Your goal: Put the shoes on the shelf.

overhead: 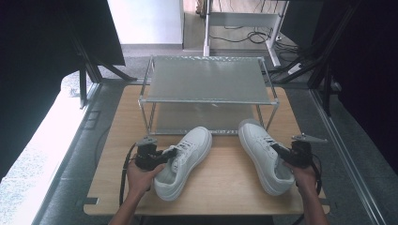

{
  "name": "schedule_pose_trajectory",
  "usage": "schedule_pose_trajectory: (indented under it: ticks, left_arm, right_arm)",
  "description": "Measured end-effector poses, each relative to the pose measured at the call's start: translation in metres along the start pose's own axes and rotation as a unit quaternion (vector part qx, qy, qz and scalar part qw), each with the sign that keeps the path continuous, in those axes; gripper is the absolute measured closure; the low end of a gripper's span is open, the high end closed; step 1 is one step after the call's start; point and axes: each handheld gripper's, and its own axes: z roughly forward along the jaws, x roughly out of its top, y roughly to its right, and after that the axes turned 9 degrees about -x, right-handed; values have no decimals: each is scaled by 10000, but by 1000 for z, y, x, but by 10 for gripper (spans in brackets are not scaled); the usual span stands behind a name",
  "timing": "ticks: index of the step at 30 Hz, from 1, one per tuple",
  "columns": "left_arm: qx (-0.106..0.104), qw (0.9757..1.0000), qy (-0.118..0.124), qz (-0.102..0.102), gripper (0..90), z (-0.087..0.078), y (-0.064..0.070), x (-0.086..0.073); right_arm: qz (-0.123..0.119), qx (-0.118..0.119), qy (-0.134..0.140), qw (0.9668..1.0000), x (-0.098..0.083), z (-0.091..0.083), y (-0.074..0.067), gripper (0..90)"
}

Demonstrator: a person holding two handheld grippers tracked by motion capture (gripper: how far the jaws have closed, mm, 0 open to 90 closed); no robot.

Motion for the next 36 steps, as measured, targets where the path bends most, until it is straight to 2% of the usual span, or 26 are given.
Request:
schedule_pose_trajectory:
  ticks: [4,9,17,27,32,36]
  left_arm:
    - [-281,9991,236,-191,821,-8,-5,1]
    - [-485,9975,401,-312,820,-15,-9,2]
    - [-570,9961,589,-337,820,-24,-9,5]
    - [-936,9901,918,-492,820,-35,-11,8]
    - [-1018,9880,1045,-515,820,-40,-10,9]
    - [-1031,9872,1095,-540,821,-42,-10,10]
  right_arm:
    - [212,182,106,9996,-1,-2,3,864]
    - [373,383,217,9983,-2,-4,5,864]
    - [660,610,423,9951,-3,-7,9,864]
    - [828,912,639,9903,0,-14,9,864]
    - [831,982,697,9892,1,-15,7,864]
    - [846,1004,756,9885,3,-17,5,864]
